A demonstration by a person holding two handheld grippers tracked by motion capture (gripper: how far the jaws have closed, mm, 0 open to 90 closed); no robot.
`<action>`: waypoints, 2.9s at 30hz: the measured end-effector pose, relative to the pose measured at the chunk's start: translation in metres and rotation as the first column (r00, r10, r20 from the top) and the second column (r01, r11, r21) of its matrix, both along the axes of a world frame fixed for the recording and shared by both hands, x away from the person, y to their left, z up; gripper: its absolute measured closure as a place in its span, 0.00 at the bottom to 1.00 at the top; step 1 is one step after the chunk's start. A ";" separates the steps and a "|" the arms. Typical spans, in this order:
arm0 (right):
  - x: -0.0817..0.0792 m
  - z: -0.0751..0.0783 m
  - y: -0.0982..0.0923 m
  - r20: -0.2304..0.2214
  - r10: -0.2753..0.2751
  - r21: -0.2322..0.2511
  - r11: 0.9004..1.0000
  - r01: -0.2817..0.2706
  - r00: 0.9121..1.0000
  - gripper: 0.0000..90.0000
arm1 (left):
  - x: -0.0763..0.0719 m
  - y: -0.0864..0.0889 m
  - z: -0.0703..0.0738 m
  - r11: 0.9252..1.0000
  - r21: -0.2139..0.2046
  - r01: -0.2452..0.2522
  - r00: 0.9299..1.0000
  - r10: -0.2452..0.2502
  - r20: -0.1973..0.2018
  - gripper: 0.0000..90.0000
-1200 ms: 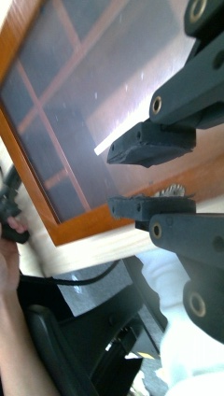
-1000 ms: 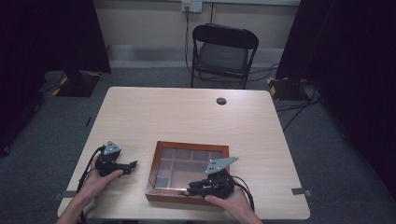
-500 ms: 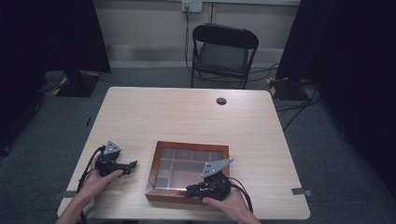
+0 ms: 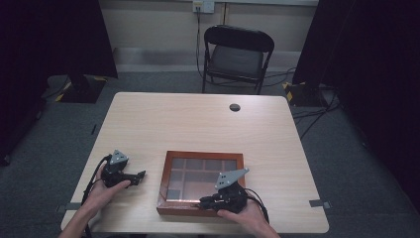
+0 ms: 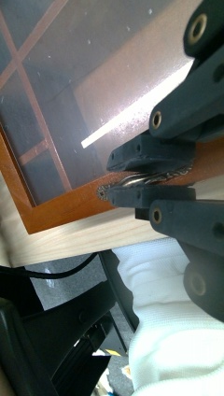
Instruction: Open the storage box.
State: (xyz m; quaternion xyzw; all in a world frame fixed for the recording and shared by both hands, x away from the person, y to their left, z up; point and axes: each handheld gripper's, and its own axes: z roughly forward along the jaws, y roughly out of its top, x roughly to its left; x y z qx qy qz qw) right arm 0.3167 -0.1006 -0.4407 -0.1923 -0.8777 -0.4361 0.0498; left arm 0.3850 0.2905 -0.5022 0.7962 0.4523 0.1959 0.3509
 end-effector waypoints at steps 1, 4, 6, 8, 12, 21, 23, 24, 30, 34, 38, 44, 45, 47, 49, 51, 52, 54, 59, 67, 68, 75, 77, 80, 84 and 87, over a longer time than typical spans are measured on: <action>0.001 0.000 0.000 -0.005 0.003 -0.002 1.000 -0.003 1.000 0.91 | 0.000 0.000 0.000 1.000 0.002 0.001 1.000 -0.001 -0.001 0.13; 0.002 0.001 0.000 -0.013 0.005 -0.006 1.000 -0.005 1.000 0.91 | 0.000 0.000 0.001 1.000 0.008 0.006 1.000 -0.006 -0.004 0.14; 0.002 0.004 0.000 -0.011 0.007 0.001 1.000 -0.007 1.000 0.91 | -0.001 0.000 0.002 1.000 0.010 0.022 1.000 -0.022 -0.011 0.17; 0.002 0.007 -0.001 -0.009 0.007 0.013 1.000 -0.006 1.000 0.91 | -0.001 0.000 0.003 0.999 0.019 0.028 1.000 -0.028 -0.012 0.17; 0.003 0.011 -0.002 -0.012 0.005 0.031 1.000 -0.005 1.000 0.91 | -0.001 -0.004 0.006 0.998 0.012 0.054 0.998 -0.054 -0.033 0.21; 0.004 0.020 -0.002 -0.007 0.005 0.038 0.999 -0.005 1.000 0.92 | -0.006 -0.011 0.017 0.992 -0.055 0.110 0.994 -0.109 0.017 0.21; 0.004 0.022 -0.002 -0.008 0.007 0.036 0.999 -0.006 1.000 0.92 | -0.008 -0.013 0.020 0.990 -0.066 0.123 0.992 -0.121 0.030 0.21; 0.005 0.022 -0.002 -0.005 0.007 0.037 0.999 -0.007 1.000 0.92 | -0.009 -0.014 0.021 0.988 -0.074 0.136 0.990 -0.133 0.039 0.21; 0.009 0.031 -0.003 -0.010 0.019 0.043 0.999 -0.018 1.000 0.92 | -0.013 -0.022 0.027 0.973 -0.114 0.200 0.979 -0.194 0.065 0.21; 0.012 0.036 -0.004 -0.021 0.024 0.045 0.999 -0.023 0.999 0.92 | -0.016 -0.025 0.031 0.962 -0.148 0.231 0.972 -0.222 0.073 0.21; 0.015 0.042 -0.004 -0.023 0.026 0.052 0.998 -0.025 0.999 0.92 | -0.020 -0.030 0.034 0.952 -0.161 0.258 0.965 -0.247 0.086 0.20; 0.017 0.053 -0.003 -0.026 0.008 0.044 0.999 -0.007 1.000 0.92 | -0.027 -0.037 0.039 0.937 -0.183 0.297 0.954 -0.280 0.110 0.20; 0.018 0.054 -0.003 -0.027 0.008 0.045 0.999 -0.007 1.000 0.92 | -0.028 -0.038 0.040 0.934 -0.187 0.304 0.951 -0.286 0.116 0.20; 0.019 0.055 -0.004 -0.027 0.006 0.049 0.999 -0.005 1.000 0.92 | -0.030 -0.040 0.041 0.928 -0.199 0.316 0.947 -0.296 0.124 0.20; 0.019 0.057 -0.004 -0.026 0.007 0.053 0.999 -0.005 1.000 0.92 | -0.030 -0.042 0.042 0.918 -0.225 0.326 0.944 -0.304 0.129 0.20; 0.020 0.059 -0.004 -0.027 0.006 0.049 0.999 -0.005 1.000 0.92 | -0.030 -0.043 0.043 0.918 -0.217 0.332 0.941 -0.309 0.134 0.19; 0.021 0.060 -0.004 -0.027 0.008 0.049 0.999 -0.007 1.000 0.92 | -0.030 -0.043 0.043 0.915 -0.222 0.337 0.940 -0.313 0.138 0.19; 0.023 0.063 -0.004 -0.028 0.012 0.049 0.999 -0.011 1.000 0.92 | -0.031 -0.045 0.045 0.911 -0.228 0.344 0.937 -0.317 0.150 0.19; 0.026 0.072 -0.004 -0.009 0.012 0.046 0.999 -0.012 1.000 0.92 | -0.033 -0.051 0.047 0.894 -0.244 0.376 0.924 -0.341 0.176 0.19; 0.027 0.075 -0.004 -0.006 0.005 0.047 0.999 -0.005 1.000 0.92 | -0.034 -0.055 0.048 0.888 -0.262 0.378 0.922 -0.335 0.196 0.19; 0.026 0.075 -0.004 -0.006 0.003 0.048 0.999 -0.003 1.000 0.92 | -0.035 -0.056 0.048 0.886 -0.264 0.382 0.920 -0.338 0.196 0.19; 0.024 0.072 -0.011 0.013 -0.022 0.081 0.996 0.021 1.000 0.69 | -0.036 -0.058 0.049 0.888 -0.230 0.399 0.910 -0.351 0.222 0.20; 0.023 0.071 -0.017 0.022 -0.037 0.105 0.994 0.034 0.999 0.60 | -0.037 -0.058 0.049 0.888 -0.224 0.401 0.908 -0.353 0.224 0.20; 0.020 0.070 -0.029 0.036 -0.075 0.134 0.989 0.069 0.997 0.49 | -0.037 -0.058 0.049 0.887 -0.240 0.395 0.911 -0.346 0.223 0.20; 0.017 0.064 -0.050 0.042 -0.133 0.160 0.979 0.124 0.990 0.41 | -0.037 -0.058 0.052 0.888 -0.237 0.393 0.909 -0.336 0.246 0.20; 0.013 0.060 -0.063 0.061 -0.176 0.188 0.969 0.161 0.983 0.37 | -0.036 -0.059 0.053 0.887 -0.246 0.390 0.910 -0.332 0.246 0.20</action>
